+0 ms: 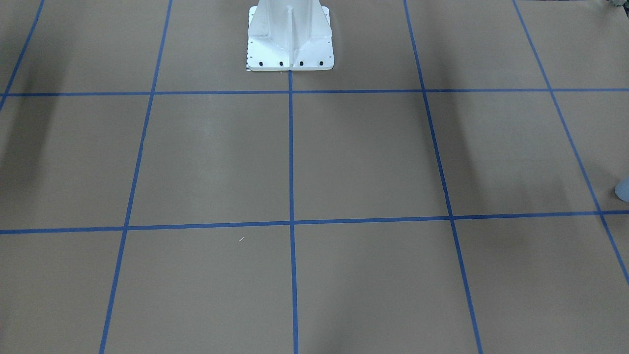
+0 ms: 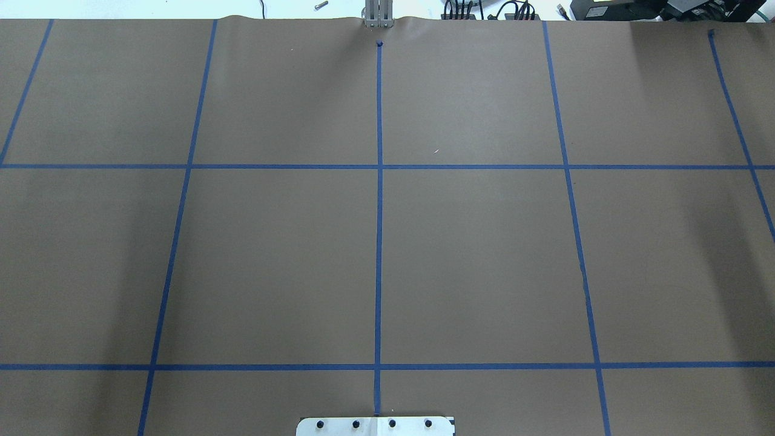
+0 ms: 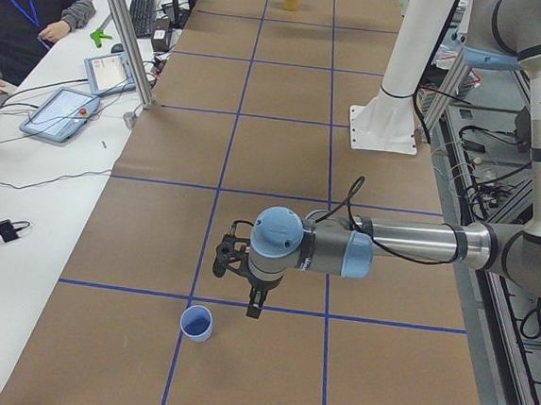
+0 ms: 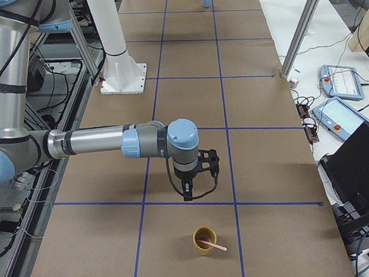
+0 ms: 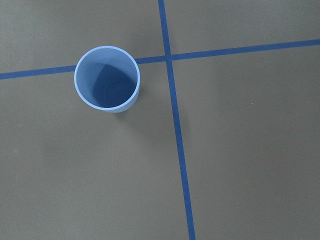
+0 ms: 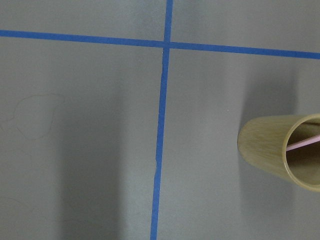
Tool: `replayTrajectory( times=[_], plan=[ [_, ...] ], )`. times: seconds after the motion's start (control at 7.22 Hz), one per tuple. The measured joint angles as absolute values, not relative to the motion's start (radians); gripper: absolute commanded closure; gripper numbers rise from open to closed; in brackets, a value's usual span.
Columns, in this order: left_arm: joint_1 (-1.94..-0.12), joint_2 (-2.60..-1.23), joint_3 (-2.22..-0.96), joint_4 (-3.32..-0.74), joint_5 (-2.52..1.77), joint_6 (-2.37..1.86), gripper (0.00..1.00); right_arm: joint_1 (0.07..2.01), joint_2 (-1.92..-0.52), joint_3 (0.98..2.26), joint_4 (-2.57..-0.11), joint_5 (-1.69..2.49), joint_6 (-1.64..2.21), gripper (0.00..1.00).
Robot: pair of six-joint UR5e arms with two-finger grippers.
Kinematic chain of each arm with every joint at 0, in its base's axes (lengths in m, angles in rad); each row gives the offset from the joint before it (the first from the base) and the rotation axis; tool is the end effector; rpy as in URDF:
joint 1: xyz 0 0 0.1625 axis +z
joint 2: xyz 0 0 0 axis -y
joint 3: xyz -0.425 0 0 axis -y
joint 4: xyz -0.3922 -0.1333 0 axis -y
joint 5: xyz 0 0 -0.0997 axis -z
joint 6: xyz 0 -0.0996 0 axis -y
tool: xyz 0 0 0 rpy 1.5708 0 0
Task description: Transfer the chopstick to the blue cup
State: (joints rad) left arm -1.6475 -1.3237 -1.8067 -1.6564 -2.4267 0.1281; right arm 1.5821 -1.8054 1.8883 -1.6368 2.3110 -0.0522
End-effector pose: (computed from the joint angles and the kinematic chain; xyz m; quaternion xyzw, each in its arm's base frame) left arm -0.0880 -0.3869 0.6367 0.0761 0.4091 0.0388 0.9085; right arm 0.0706 -0.3922 0.6152 0.0194 -0.3613 -0.0221 0.9320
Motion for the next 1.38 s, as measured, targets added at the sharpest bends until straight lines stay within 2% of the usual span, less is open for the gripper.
replayTrajectory(
  times=[0.83,1.11,1.38],
  plan=[
    [-1.652,-1.332,-1.859,-1.666,-2.423,0.129,0.01,1.583,-1.767,1.922,-1.636,2.345,-0.049,0.0],
    [-1.656,-1.339,-1.869,-1.779,-2.425,0.127,0.01,1.583,-1.709,1.928,-1.636,2.344,-0.042,0.0],
    [-1.657,-1.361,-1.82,-1.935,-2.425,0.118,0.01,1.583,-1.691,1.926,-1.627,2.347,-0.057,0.0]
  ],
)
